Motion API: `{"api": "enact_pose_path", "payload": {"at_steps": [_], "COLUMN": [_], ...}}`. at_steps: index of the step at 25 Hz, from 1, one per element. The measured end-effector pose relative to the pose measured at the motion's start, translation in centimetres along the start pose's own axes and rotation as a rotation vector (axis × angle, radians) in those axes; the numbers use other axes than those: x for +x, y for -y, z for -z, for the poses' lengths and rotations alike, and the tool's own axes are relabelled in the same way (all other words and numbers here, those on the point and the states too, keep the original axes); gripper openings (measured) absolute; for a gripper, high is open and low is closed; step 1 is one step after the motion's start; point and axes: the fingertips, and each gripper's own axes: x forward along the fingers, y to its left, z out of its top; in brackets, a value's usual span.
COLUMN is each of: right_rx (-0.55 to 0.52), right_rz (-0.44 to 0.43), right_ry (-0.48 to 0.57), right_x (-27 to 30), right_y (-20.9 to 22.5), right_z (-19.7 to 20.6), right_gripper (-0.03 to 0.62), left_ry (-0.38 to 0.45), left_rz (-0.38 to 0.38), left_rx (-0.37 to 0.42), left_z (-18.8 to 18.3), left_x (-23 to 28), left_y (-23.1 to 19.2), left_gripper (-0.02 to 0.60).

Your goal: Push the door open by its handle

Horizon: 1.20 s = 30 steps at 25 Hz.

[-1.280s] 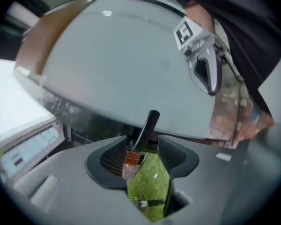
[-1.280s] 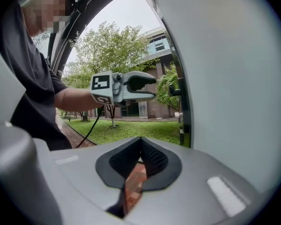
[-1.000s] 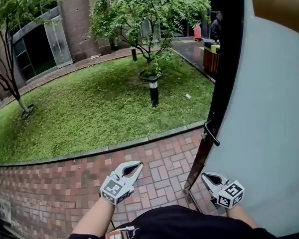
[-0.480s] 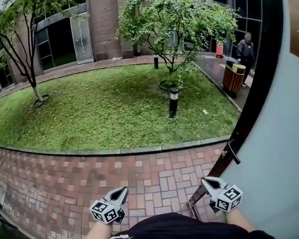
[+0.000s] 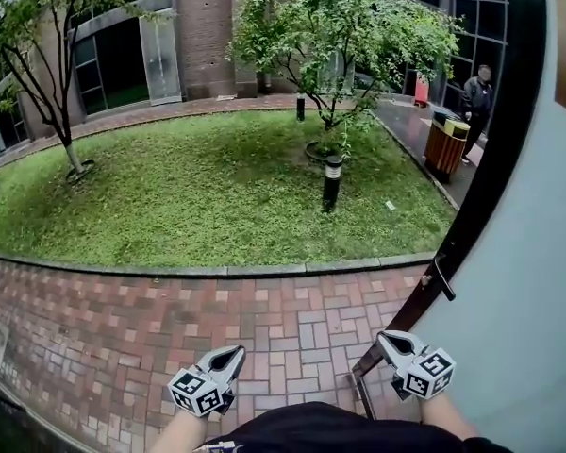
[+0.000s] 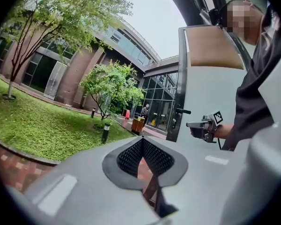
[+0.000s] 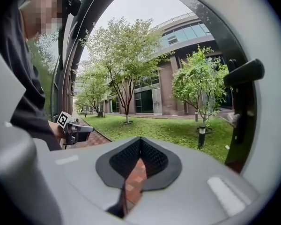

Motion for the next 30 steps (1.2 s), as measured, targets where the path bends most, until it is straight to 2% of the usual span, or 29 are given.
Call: {"api": "enact_pose_path", "payload": {"at_steps": [5,10,13,16,22,26,30], "right_rx": [-0.005,-0.002,0.017,0.022,-0.011,-0.003,-0.002], "right_rz": [-0.084,-0.146,-0.137,-0.098,-0.044,-0.003,0.040], "right_ry": [-0.010,-0.042,-0.040,-0.031,-0.019,-0.017,0.000], "right_x": [-1.4,-3.2,-4.4,-4.9,-6.3,-7.3,-8.8], "right_y": [1.0,1.1,0.7,-0.3,-4.8,-6.8,-6.4], "right_z": [0.7,2.4,3.0,2.6,2.1,1.6,1.0], "right_gripper": [0.000,0.000,0.000,0.000,0.000,0.000,0.000], "left_ry": [0.014,-0.014,-0.022,-0.014,-0.037,-0.052,-0.051], "left_rz": [-0.098,-0.150,-0.133,-0.113,-0.020,0.031,0.058], "left_rx": [-0.037,-0.070,-0.045,-0.037,0.002,-0.022,-0.022], "left_z": [0.8,3.2,3.2,2.5,2.7,2.7,2.9], "left_x": [-0.7,-1.0,-1.4,-2.4,-4.2,-4.3,-3.5], "left_y": [4.8,8.6,9.4,8.2,6.5,6.4,6.5], "left_gripper": [-0.002,-0.002,-0.002,-0.002,-0.002,-0.002,-0.002]}}
